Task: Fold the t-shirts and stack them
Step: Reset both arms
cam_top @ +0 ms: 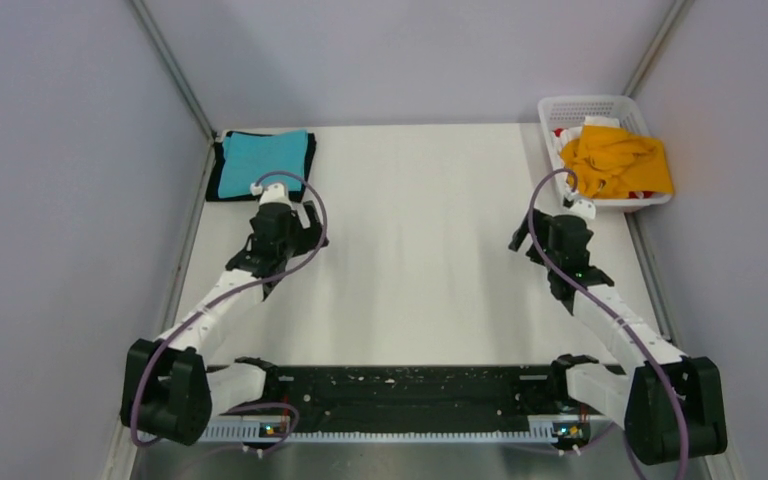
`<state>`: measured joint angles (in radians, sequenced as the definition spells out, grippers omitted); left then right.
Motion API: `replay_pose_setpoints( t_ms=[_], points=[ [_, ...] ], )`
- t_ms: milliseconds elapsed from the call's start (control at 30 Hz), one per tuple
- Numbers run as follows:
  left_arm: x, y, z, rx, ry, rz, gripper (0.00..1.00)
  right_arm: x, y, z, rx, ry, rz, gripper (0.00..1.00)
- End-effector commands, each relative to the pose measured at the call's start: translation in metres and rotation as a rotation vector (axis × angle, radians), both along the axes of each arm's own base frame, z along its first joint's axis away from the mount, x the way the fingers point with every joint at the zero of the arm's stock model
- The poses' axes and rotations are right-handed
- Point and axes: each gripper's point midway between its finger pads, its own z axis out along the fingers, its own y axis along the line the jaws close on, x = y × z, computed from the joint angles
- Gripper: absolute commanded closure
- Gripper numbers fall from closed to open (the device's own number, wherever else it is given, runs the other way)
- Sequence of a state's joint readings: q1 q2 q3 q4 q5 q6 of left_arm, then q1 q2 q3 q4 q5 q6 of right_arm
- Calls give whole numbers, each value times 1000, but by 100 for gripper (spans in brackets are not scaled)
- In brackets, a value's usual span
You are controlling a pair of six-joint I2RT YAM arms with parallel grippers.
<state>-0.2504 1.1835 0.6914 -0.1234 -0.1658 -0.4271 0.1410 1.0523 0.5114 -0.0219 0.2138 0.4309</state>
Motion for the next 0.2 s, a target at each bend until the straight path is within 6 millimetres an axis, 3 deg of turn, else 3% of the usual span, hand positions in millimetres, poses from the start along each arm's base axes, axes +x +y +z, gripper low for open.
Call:
replay_pose_setpoints(
  t_ms=[0,167],
  points=[
    [12,-1,34,-62,-152,33,1,13,-4,29,32,-130,-47,2],
    [13,5,38,-31,-150,51,1,11,-13,28,0,-111,-86,1]
  ],
)
